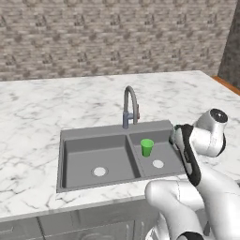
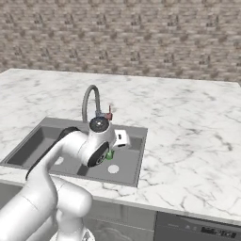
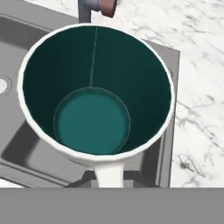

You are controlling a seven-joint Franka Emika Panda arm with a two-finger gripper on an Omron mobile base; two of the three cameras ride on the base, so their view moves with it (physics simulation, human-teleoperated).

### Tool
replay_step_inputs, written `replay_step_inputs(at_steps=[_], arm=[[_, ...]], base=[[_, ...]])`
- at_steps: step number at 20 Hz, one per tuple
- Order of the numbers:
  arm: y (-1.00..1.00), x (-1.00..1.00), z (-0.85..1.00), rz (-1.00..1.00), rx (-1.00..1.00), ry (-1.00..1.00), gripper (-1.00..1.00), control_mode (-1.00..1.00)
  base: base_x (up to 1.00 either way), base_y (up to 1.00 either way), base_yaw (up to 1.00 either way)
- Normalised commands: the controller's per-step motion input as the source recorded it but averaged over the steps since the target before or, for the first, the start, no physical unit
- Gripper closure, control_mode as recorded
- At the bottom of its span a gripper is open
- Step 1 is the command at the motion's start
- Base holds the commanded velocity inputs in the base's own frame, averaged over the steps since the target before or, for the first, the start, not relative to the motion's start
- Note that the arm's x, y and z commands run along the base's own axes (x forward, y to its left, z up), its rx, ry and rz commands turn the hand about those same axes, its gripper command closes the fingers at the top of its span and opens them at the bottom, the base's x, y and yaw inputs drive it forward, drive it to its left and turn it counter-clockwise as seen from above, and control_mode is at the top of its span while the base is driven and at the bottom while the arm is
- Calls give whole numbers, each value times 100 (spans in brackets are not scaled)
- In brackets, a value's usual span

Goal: Move any existing items from the left basin to the right basin for drying. Then move the mug from the counter to the left basin of the sink for washing.

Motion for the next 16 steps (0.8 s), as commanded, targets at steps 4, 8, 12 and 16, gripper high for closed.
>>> replay_step_inputs(at_steps=[4,8,12,16], arm=[[100,0,5,35,-8,-5,100,-100],[100,2,10,32,-6,0,100,-100],[100,12,18,25,-3,0,100,-100],[100,12,7,19,-5,0,100,-100]], base=[[0,0,0],[0,0,0],[0,0,0],[0,0,0]])
